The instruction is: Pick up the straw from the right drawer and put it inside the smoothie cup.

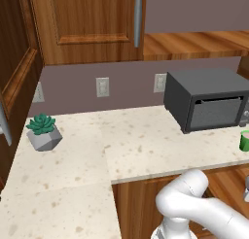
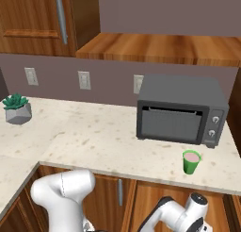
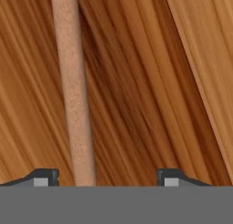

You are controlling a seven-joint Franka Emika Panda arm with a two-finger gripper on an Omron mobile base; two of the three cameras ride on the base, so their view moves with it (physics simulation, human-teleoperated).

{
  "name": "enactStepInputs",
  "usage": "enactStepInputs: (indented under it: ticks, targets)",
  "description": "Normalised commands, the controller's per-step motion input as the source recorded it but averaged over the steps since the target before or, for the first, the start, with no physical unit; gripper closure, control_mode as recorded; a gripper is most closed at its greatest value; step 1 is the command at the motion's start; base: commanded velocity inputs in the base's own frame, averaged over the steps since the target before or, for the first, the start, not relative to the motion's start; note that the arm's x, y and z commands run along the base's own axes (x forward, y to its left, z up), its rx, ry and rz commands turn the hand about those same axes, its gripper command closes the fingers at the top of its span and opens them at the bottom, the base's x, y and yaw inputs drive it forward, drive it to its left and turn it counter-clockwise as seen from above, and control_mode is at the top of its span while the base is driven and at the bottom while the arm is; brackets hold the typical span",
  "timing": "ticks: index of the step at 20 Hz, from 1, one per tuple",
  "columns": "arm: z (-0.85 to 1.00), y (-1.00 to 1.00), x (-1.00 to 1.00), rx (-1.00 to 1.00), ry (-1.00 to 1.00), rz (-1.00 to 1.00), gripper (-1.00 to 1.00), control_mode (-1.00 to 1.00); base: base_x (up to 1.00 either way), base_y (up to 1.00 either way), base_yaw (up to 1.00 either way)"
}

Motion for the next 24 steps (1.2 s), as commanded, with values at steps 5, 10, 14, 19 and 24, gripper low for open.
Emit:
enactStepInputs:
  ticks: [5, 10, 14, 19, 24]
  targets:
    - [-0.39, 0.13, -0.02, 0.0, -0.04, 0.0, 1.0, -1.0, 0.0, 0.0, 0.0]
    - [-0.27, 0.07, -0.14, 0.01, -0.02, 0.01, 1.0, -1.0, 0.0, 0.0, 0.0]
    - [-0.14, 0.0, -0.34, 0.0, 0.0, 0.0, 1.0, -1.0, 0.0, 0.0, 0.0]
    - [0.42, 0.0, -0.61, 0.0, -0.06, 0.0, 1.0, -1.0, 0.0, 0.0, 0.0]
    - [1.0, 0.03, -0.51, 0.0, -0.15, 0.0, 1.0, -1.0, 0.0, 0.0, 0.0]
